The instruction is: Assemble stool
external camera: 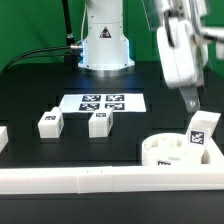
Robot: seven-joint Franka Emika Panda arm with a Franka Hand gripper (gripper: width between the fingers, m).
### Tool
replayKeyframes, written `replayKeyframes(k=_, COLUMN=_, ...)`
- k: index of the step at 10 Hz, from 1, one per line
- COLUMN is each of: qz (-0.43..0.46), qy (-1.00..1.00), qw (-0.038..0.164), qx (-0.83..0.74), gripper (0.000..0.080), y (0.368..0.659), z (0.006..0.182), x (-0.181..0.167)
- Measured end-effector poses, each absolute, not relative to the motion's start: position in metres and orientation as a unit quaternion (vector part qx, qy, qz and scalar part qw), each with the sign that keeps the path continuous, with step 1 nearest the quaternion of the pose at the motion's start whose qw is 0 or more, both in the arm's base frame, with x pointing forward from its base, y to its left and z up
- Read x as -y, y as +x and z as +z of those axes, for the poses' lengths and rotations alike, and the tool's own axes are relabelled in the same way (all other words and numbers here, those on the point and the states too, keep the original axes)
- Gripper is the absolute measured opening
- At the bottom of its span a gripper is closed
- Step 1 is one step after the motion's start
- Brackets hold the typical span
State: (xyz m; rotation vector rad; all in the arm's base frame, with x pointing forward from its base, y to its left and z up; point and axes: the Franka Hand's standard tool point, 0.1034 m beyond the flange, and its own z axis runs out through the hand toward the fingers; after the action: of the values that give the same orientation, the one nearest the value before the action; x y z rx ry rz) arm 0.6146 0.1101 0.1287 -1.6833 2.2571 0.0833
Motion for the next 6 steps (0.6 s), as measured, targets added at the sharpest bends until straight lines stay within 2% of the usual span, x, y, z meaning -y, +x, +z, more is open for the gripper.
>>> replayKeyframes(k=1, qz=0.026, qy=-0.595, qw=0.168, qx=-0.786, gripper=0.0648, y=0.6141, z=0.1395, x=-0.1097)
replayKeyframes(k=2, qz=0.027, qy=-0.595, qw=0.165, qx=-0.786, gripper=0.0648, y=0.6129, z=0.1344, x=-0.1106)
replayKeyframes(k=6, qz=0.026, qy=-0.604, qw=0.164, qx=-0.78, gripper=0.0649, y=0.6127, z=0.1325, x=-0.1096)
